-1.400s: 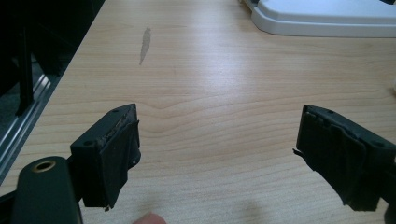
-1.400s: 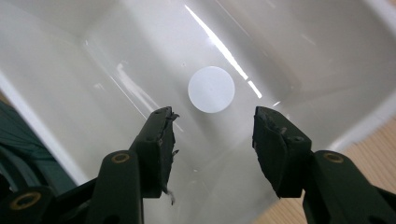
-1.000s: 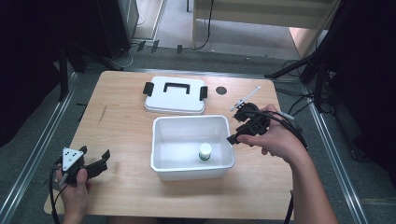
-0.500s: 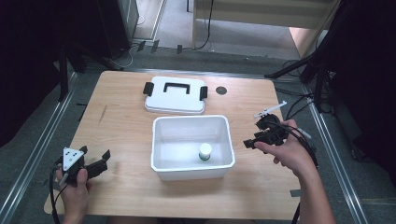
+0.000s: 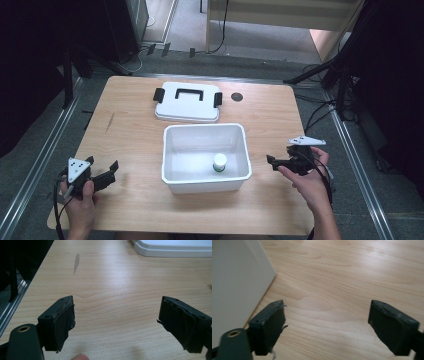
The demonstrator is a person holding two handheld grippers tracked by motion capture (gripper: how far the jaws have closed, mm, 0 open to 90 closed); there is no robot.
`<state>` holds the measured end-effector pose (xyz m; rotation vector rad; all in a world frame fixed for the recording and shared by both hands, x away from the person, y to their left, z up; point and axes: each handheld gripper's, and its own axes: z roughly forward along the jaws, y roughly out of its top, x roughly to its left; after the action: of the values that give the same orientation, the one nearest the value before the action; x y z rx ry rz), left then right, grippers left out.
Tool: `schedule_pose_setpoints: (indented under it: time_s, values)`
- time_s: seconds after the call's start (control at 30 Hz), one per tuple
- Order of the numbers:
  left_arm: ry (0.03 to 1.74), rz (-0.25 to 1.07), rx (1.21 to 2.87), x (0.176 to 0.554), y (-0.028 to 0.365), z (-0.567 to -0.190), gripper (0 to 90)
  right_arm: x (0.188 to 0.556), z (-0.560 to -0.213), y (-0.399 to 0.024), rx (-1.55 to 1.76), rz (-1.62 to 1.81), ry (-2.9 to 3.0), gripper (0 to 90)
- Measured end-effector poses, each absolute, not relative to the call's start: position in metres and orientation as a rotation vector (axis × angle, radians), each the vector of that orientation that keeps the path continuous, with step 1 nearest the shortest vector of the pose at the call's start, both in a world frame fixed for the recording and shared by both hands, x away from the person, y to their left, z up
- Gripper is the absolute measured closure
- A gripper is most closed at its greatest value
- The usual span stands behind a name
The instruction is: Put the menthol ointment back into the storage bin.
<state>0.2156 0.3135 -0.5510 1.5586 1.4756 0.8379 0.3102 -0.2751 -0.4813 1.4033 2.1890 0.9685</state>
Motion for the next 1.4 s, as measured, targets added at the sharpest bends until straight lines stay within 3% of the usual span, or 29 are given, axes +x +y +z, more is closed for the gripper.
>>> schedule_pose_setpoints:
  time_s: [0.3,0.7,1.4]
  values:
    - [1.474,0.836,1.555,0.216,0.314,-0.551,14.1,0.271,-0.527,-0.318,1.501,1.123,1.909,6.9]
    - [1.471,0.835,1.563,0.215,0.313,-0.551,14.1,0.223,-0.544,-0.353,1.499,1.181,1.844,7.3]
    - [1.452,0.825,1.530,0.214,0.316,-0.551,14.1,0.214,-0.548,-0.357,1.584,1.252,1.735,9.2]
